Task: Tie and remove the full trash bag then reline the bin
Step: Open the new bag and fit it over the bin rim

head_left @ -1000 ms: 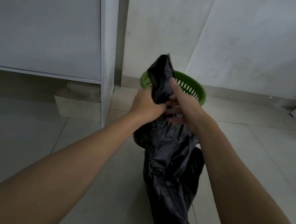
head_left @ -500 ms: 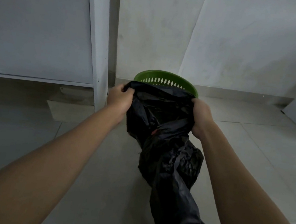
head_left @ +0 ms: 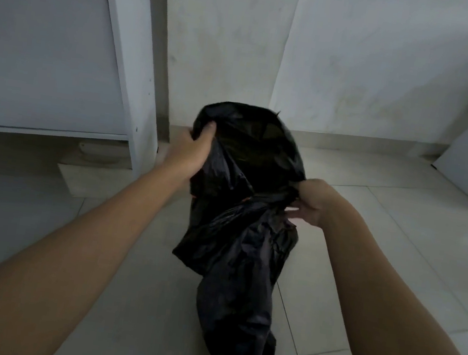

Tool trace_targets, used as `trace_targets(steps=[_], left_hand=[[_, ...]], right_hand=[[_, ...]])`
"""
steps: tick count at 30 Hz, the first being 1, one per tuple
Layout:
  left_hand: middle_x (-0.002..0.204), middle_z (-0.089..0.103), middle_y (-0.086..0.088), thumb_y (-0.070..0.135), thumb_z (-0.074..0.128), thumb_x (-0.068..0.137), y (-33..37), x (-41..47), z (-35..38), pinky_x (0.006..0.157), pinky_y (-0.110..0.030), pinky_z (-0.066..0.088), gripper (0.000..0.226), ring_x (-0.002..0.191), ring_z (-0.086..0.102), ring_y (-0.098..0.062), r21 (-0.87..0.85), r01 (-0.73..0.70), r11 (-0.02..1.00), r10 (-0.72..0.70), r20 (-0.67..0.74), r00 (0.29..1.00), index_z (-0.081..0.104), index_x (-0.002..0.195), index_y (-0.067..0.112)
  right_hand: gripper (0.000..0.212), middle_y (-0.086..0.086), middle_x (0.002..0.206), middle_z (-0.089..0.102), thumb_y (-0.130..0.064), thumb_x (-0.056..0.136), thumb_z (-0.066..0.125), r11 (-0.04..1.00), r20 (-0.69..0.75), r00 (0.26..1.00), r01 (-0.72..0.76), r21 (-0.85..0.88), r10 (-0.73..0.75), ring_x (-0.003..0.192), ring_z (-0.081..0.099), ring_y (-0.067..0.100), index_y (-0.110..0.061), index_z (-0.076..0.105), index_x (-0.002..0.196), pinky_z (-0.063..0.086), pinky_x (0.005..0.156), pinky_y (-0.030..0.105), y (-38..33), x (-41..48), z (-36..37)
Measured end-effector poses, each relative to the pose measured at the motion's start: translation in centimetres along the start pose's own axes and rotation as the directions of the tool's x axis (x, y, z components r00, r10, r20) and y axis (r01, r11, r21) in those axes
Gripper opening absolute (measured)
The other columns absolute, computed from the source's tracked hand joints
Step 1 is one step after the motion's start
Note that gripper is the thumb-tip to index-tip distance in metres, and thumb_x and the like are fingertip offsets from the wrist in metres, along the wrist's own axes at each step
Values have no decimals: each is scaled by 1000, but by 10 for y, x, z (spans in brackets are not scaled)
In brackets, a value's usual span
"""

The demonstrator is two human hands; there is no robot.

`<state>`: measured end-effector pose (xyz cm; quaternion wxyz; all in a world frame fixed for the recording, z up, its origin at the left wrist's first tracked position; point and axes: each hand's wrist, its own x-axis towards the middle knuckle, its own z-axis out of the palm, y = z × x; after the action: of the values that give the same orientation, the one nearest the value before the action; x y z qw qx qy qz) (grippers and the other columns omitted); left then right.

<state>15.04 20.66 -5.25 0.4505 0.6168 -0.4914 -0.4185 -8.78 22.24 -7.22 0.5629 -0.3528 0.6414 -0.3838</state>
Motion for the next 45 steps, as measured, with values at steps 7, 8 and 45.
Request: trace_targets(steps=[7, 8, 45], left_hand=[[107, 70, 8, 33, 77, 84, 9, -32, 44, 101, -51, 48, 44, 91, 71, -16, 292, 58, 955, -200, 485, 851, 62, 124, 23], [111, 69, 6, 30, 71, 89, 15, -30, 49, 101, -48, 47, 38, 95, 69, -18, 273, 61, 960, -177, 423, 889, 61, 125, 22], [89, 78, 9, 33, 77, 79, 128, 68, 18, 80, -27, 59, 24, 83, 74, -9, -275, -262, 925, 350, 349, 869, 72, 101, 24]], right_hand=[[51, 17, 119, 71, -21, 83, 79, 838, 65, 963, 194, 510, -262, 105, 70, 33, -1, 62, 127, 59, 86, 46, -14, -2, 7], [63, 18, 119, 70, -19, 75, 86, 861, 25, 952, 264, 434, -305, 105, 70, 34, 0, 60, 129, 57, 90, 48, -10, -2, 3], [37, 20, 130, 65, -9, 98, 51, 891, 38, 959, 247, 381, -282, 118, 63, 36, -4, 56, 135, 49, 102, 52, -119, -1, 52]])
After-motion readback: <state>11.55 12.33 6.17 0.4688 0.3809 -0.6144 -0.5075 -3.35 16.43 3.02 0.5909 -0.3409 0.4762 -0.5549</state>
